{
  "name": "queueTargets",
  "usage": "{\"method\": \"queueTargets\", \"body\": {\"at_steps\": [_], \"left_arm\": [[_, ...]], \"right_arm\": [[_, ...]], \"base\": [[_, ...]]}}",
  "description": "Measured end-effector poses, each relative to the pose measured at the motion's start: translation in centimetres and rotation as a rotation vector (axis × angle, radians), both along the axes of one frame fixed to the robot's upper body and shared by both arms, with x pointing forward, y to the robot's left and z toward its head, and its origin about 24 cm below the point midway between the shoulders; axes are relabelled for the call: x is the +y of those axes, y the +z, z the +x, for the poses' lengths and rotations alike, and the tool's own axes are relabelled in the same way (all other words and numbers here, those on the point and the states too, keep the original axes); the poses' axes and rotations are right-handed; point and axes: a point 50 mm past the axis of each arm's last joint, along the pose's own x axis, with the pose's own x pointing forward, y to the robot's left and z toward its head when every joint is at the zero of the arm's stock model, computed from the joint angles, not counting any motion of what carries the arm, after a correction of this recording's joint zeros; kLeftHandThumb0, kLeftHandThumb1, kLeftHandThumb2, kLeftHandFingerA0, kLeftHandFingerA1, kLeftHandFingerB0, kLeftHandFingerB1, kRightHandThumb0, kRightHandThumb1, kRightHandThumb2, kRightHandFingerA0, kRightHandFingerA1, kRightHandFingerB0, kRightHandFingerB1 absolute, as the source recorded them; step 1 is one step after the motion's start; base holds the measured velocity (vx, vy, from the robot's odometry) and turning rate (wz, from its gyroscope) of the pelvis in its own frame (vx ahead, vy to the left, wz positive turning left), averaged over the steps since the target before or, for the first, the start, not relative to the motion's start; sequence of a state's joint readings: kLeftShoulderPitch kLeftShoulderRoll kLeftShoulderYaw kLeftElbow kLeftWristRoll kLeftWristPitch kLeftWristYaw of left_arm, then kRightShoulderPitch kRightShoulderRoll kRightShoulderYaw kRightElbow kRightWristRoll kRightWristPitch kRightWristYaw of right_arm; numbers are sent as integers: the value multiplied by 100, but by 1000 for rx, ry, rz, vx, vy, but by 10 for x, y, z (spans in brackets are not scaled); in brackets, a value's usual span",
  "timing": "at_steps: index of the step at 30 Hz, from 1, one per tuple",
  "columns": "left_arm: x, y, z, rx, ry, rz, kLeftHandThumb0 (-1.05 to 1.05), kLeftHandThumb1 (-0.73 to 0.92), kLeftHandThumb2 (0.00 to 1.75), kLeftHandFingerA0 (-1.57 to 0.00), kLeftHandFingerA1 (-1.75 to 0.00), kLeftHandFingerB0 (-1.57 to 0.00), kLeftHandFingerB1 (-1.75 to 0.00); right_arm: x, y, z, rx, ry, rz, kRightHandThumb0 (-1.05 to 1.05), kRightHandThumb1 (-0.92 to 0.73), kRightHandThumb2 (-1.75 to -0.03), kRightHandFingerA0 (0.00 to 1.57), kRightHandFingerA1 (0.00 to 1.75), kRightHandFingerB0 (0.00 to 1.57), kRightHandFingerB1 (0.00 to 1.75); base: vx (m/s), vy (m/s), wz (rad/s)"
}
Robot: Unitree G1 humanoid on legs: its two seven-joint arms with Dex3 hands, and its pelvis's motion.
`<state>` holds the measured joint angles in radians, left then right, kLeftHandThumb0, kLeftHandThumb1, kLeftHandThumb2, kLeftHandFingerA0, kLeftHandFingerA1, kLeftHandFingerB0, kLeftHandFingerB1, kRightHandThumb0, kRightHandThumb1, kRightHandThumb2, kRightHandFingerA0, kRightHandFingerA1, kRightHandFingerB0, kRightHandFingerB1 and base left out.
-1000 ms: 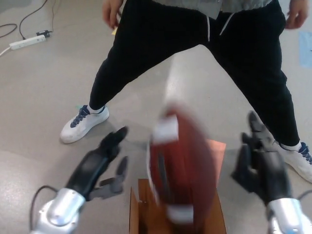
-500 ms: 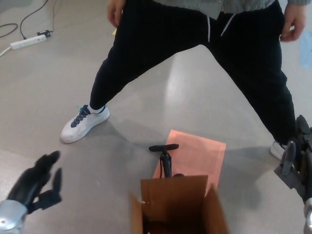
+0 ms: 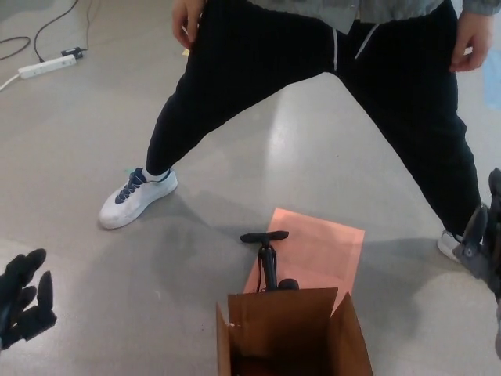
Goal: Use both hands to pick up a football from a person and place it into a container beneath
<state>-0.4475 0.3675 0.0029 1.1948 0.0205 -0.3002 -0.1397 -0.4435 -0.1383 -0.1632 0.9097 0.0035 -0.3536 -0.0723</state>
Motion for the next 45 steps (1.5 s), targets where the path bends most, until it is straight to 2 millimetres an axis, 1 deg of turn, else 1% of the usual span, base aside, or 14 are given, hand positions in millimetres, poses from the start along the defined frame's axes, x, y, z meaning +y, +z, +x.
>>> {"method": "queueTargets", "body": {"at_steps": [5, 9, 10, 11, 12, 15, 16, 17, 19, 20, 29, 36, 37, 45], "left_arm": [[6, -1, -3, 6, 32, -14, -88, 91, 120, -6, -19, -6, -14], [14, 0, -7, 12, 66, -20, -73, 81, 111, -14, -47, 0, -37], [20, -1, -11, 21, 80, -14, -33, 61, 116, 0, -47, 0, -47], [22, -2, -13, 29, 86, -10, -76, 84, 113, -14, -46, 0, -35], [23, -3, -14, 35, 88, -7, -32, 62, 117, 0, -47, 0, -47], [27, -10, -24, 91, 67, 41, -33, 60, 115, 0, -47, 0, -47], [28, -10, -25, 96, 68, 48, -73, 92, 74, -17, -33, -10, -26], [30, -9, -26, 97, 72, 53, -33, 60, 115, 0, -47, 0, -48], [32, -7, -25, 89, 86, 53, -33, 61, 115, 0, -47, 0, -47], [34, -3, -22, 78, 92, 52, -64, 92, 79, -25, -33, -16, -29], [32, 10, -8, 58, 39, 125, -63, 92, 77, -24, -33, -15, -29], [37, -1, -21, 117, 50, 153, -60, 92, 72, -21, -33, -15, -29], [38, -2, -23, 124, 54, 153, -31, 65, 116, 0, -47, 0, -47], [43, -13, -39, 182, 79, 165, -32, 63, 114, 0, -48, 0, -47]], "right_arm": [[-7, -31, -12, 183, -14, -15, -83, -83, -113, 8, 35, 7, 17], [-17, -54, -29, 352, -12, -67, -83, -82, -112, 9, 34, 8, 20], [-21, -61, -35, 408, -5, -99, -82, -82, -112, 8, 34, 7, 19], [-23, -64, -38, 437, 0, -117, -80, -81, -111, 7, 31, 7, 20], [-24, -65, -39, 451, 5, -127, -81, -81, -111, 7, 30, 7, 21], [-26, -70, -44, 502, 28, -163, -82, -80, -110, 8, 34, 8, 22], [-27, -70, -44, 507, 29, -162, -81, -81, -112, 8, 32, 7, 21], [-28, -71, -45, 511, 28, -159, -81, -81, -111, 8, 34, 7, 21], [-28, -70, -44, 513, 26, -151, -80, -81, -111, 8, 33, 7, 21], [-28, -69, -43, 510, 24, -143, -71, -76, -112, 4, 39, 3, 27], [-28, -68, -42, 509, 19, -134, -71, -76, -112, 4, 41, 3, 27], [-30, -75, -51, 539, 23, -142, -79, -79, -111, 11, 44, 0, 25], [-30, -76, -51, 542, 24, -143, -72, -76, -110, 5, 42, 1, 28], [-30, -82, -59, 570, 37, -153, -73, -75, -110, 5, 43, 1, 27]], "base": [[0, 0, 0], [0, 0, 0], [0, 0, 0], [0, 0, 0], [0, 0, 0], [0, 0, 0], [0, 0, 0], [0, 0, 0], [0, 0, 0], [0, 0, 0], [0, 0, 0], [0, 0, 0], [0, 0, 0], [0, 0, 0]]}}
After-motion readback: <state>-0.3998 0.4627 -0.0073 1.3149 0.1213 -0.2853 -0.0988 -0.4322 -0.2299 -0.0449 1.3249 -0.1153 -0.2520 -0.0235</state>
